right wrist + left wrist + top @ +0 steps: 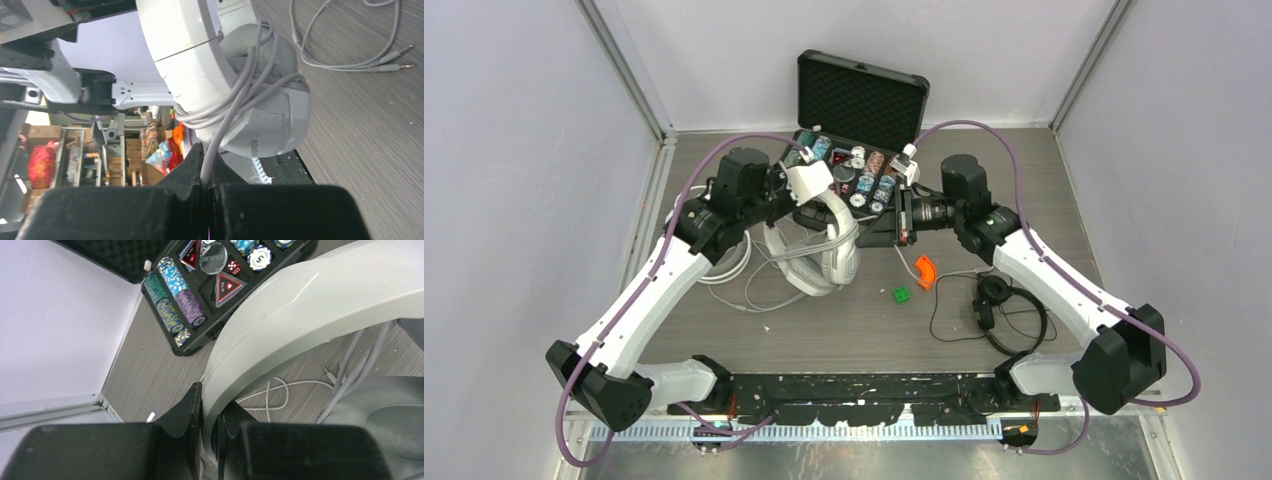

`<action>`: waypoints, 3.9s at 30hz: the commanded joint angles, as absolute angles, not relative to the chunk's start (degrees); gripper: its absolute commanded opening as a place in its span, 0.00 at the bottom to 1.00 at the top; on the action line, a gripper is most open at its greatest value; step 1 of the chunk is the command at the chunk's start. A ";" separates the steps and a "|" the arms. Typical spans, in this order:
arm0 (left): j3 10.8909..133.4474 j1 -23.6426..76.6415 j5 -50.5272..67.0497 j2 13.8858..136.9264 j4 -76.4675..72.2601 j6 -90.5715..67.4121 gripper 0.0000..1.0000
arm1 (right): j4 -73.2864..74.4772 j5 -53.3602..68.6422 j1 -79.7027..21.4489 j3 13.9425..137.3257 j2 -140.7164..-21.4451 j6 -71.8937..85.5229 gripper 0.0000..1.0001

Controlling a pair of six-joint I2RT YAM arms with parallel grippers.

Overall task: Wrap the headphones
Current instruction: Wrap the headphones cable around the headphones.

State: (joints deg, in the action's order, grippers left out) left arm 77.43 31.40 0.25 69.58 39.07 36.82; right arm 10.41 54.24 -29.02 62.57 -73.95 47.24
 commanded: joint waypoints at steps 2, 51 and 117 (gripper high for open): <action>76.34 30.32 -8.62 68.04 39.35 34.03 0.00 | -8.70 58.59 -28.15 61.39 -70.97 57.63 0.08; 89.02 30.31 -20.94 77.18 38.15 -18.53 0.00 | -6.38 46.18 -33.11 73.07 -82.10 48.37 0.23; 101.57 29.14 -18.81 75.59 41.73 -46.80 0.00 | -27.41 18.51 -46.92 54.76 -80.13 16.60 0.24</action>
State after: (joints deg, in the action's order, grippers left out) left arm 96.44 29.15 -21.15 78.87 47.57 -43.07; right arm -18.28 19.35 -46.50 57.32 -79.29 15.75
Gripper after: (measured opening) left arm 0.116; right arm 0.227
